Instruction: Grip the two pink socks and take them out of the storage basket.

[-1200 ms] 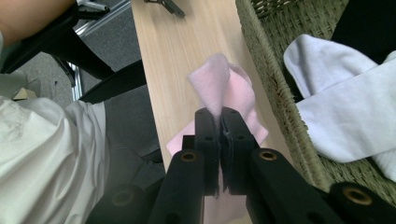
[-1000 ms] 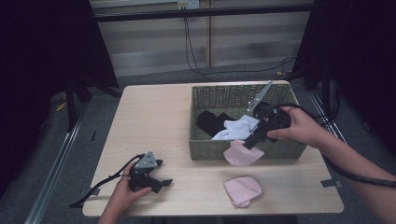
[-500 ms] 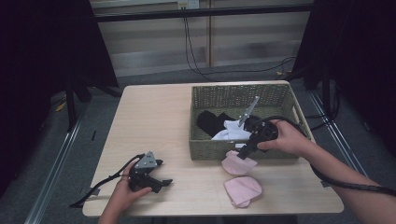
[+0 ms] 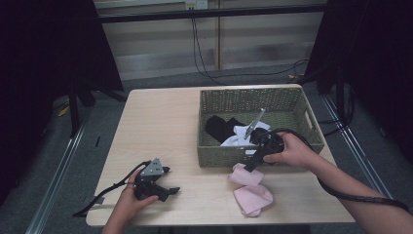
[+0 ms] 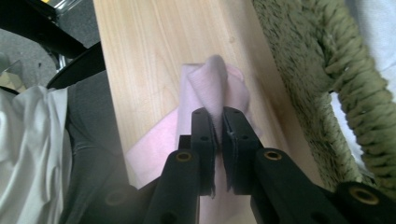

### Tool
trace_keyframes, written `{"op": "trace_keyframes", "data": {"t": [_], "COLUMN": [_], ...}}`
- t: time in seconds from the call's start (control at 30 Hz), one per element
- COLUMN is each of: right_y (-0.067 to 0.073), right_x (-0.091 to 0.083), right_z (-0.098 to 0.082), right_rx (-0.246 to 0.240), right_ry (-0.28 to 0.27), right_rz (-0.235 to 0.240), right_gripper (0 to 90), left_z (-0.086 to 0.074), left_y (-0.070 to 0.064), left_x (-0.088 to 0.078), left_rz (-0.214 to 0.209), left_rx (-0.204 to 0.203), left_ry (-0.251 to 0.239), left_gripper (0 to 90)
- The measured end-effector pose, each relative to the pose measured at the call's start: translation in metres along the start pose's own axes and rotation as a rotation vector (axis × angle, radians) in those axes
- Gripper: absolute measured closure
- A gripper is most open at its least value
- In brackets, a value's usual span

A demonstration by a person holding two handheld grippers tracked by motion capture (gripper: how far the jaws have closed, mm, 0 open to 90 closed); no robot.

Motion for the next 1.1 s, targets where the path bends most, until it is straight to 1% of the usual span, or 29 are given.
{"op": "trace_keyframes", "data": {"t": [0.07,0.1,0.13,0.2,0.33,0.4,0.43,0.53,0.63,0.77,0.8,0.87,0.93,1.0,1.07,1.1], "right_y": [0.000,-0.001,-0.001,0.000,0.003,0.005,0.005,0.007,0.006,0.003,0.002,0.003,0.003,0.003,0.002,0.002], "right_x": [0.000,-0.002,-0.003,-0.008,-0.016,-0.020,-0.021,-0.025,-0.027,-0.028,-0.028,-0.028,-0.027,-0.026,-0.025,-0.026], "right_z": [0.000,0.000,0.000,0.000,-0.002,-0.004,-0.004,-0.007,-0.012,-0.021,-0.023,-0.027,-0.030,-0.034,-0.039,-0.042], "right_rx": [-0.002,0.000,-0.002,0.015,0.020,0.006,0.009,-0.019,-0.030,-0.014,-0.023,-0.014,-0.015,-0.015,-0.019,-0.010], "right_ry": [-0.004,-0.017,-0.026,-0.040,-0.051,-0.057,-0.062,-0.083,-0.104,-0.132,-0.136,-0.146,-0.161,-0.165,-0.163,-0.164], "right_rz": [-0.018,-0.025,-0.025,-0.023,-0.030,-0.047,-0.054,-0.072,-0.092,-0.123,-0.132,-0.140,-0.142,-0.149,-0.175,-0.182], "right_gripper": [78.4,75.7,74.9,71.6,66.3,60.6,58.9,54.5,50.8,46.5,45.3,44.1,43.1,41.3,38.6,37.8], "left_z": [0.000,0.000,0.000,0.000,0.000,0.000,0.000,0.000,0.000,0.000,0.000,0.000,0.000,0.000,0.000,0.000], "left_y": [0.000,0.000,0.000,0.000,0.000,0.000,0.000,0.000,0.000,0.000,0.000,0.000,0.000,0.000,0.000,0.000], "left_x": [0.000,0.000,0.000,0.000,0.000,0.000,0.000,0.000,0.000,0.000,0.000,0.000,0.000,0.000,0.000,0.000], "left_rz": [-0.001,-0.001,-0.001,-0.001,-0.001,-0.001,-0.001,0.000,-0.001,0.000,-0.001,0.000,-0.001,-0.001,-0.001,0.000], "left_rx": [0.000,0.000,0.000,0.000,0.000,0.000,0.000,0.000,0.000,0.000,0.000,0.000,0.000,0.000,0.000,0.000], "left_ry": [0.001,0.001,0.000,0.000,0.001,0.001,0.000,0.000,0.001,0.000,0.000,0.000,0.000,0.000,0.000,0.000], "left_gripper": [14.0,14.0,14.0,14.0,14.0,14.0,14.0,14.0,14.0,14.0,14.0,14.0,14.0,13.9,14.0,14.0]}}
Point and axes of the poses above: each handheld gripper's, and its own axes: x roughly forward along the jaws, z roughly out of its top, y roughly to its left, the point moved 6 cm from there along x, roughly forward along the jaws, and after that the axes turned 9 degrees about -x, right-handed, at the moved point
